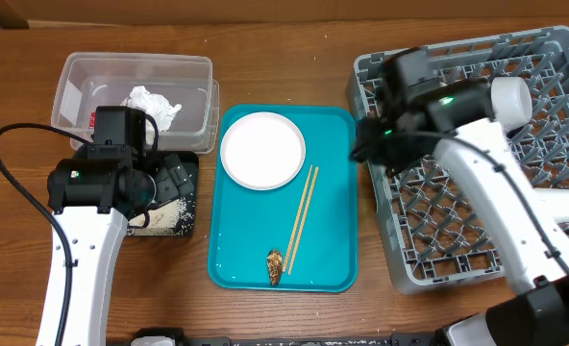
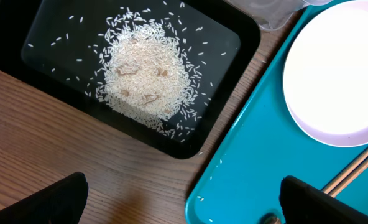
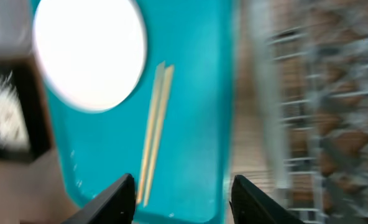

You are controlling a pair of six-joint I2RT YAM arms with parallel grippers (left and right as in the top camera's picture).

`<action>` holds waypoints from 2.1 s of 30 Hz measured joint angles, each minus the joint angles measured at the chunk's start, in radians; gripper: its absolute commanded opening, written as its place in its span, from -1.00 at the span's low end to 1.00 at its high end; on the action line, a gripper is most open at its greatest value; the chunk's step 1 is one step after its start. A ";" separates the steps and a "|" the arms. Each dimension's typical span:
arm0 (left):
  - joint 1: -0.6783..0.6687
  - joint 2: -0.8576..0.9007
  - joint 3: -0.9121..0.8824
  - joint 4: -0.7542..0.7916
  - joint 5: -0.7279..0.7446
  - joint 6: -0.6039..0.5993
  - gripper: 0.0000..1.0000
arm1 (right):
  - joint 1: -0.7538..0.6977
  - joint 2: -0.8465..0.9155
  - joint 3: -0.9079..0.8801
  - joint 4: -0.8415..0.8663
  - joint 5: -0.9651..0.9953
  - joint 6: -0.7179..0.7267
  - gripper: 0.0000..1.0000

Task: Sort waste into correct bins and load items into the dishwasher
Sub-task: 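Reach the right gripper to the chopsticks and grasp one, then carry the chopstick to the rack and drop it in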

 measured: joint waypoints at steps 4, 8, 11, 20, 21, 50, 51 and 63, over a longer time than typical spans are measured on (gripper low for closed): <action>0.000 0.000 0.000 0.000 0.000 0.000 1.00 | 0.099 0.009 -0.069 0.050 -0.034 0.024 0.05; 0.000 0.000 0.000 0.000 0.000 0.000 1.00 | 0.168 0.040 -0.147 0.116 -0.047 0.079 0.04; 0.000 0.000 0.000 0.000 0.000 0.000 1.00 | 0.213 0.077 -0.201 0.171 -0.047 0.122 0.04; 0.000 0.000 0.000 0.000 0.000 0.000 1.00 | 0.301 0.234 -0.254 0.241 0.018 0.214 0.04; 0.000 0.000 0.000 0.000 0.000 0.000 1.00 | 0.303 0.249 -0.254 0.246 0.022 0.217 0.04; 0.000 0.000 0.000 -0.001 0.006 0.000 1.00 | 0.304 0.348 -0.256 0.236 0.077 0.312 -0.92; 0.000 0.000 0.000 -0.001 0.007 0.000 1.00 | 0.304 0.348 -0.256 0.232 0.079 0.315 -0.92; 0.000 0.000 0.000 -0.002 0.008 0.000 1.00 | 0.286 0.346 -0.234 0.143 0.087 0.231 -0.92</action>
